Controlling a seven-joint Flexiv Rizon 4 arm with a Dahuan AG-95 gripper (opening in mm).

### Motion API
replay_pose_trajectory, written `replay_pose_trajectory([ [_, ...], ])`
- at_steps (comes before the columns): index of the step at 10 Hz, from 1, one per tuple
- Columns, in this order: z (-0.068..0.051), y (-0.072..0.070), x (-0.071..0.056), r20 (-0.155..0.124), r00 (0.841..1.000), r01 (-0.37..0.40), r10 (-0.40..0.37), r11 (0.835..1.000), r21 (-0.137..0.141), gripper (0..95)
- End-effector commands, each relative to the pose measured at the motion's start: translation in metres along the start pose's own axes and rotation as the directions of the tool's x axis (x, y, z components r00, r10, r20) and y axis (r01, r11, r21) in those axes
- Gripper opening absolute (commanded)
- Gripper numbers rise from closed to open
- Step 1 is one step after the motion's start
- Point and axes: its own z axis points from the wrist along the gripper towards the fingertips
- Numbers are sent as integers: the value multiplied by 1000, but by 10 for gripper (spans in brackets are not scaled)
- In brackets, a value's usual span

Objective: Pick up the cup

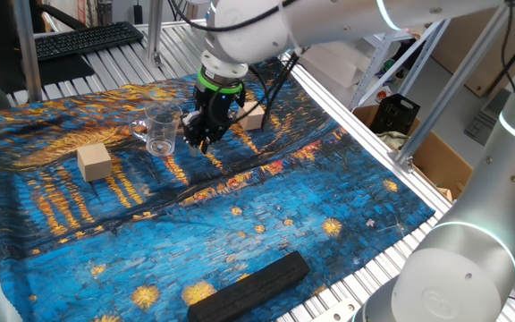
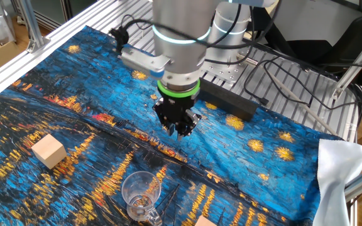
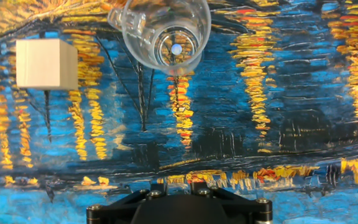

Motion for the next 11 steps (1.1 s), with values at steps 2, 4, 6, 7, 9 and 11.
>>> replay_pose_trajectory([
  [2, 1, 1, -4, -1, 1000, 19, -19, 1000, -1, 190],
  [4, 1, 1, -4, 5, 1000, 23, -23, 1000, 2, 190],
  [6, 1, 1, -4, 6, 1000, 28, -28, 1000, 9, 190],
  [7, 1, 1, -4, -1, 999, 39, -39, 999, 20, 190],
  [9, 1, 1, -4, 0, 999, 42, -42, 998, 50, 190],
  [11, 1, 1, -4, -10, 999, 46, -46, 998, 47, 190],
])
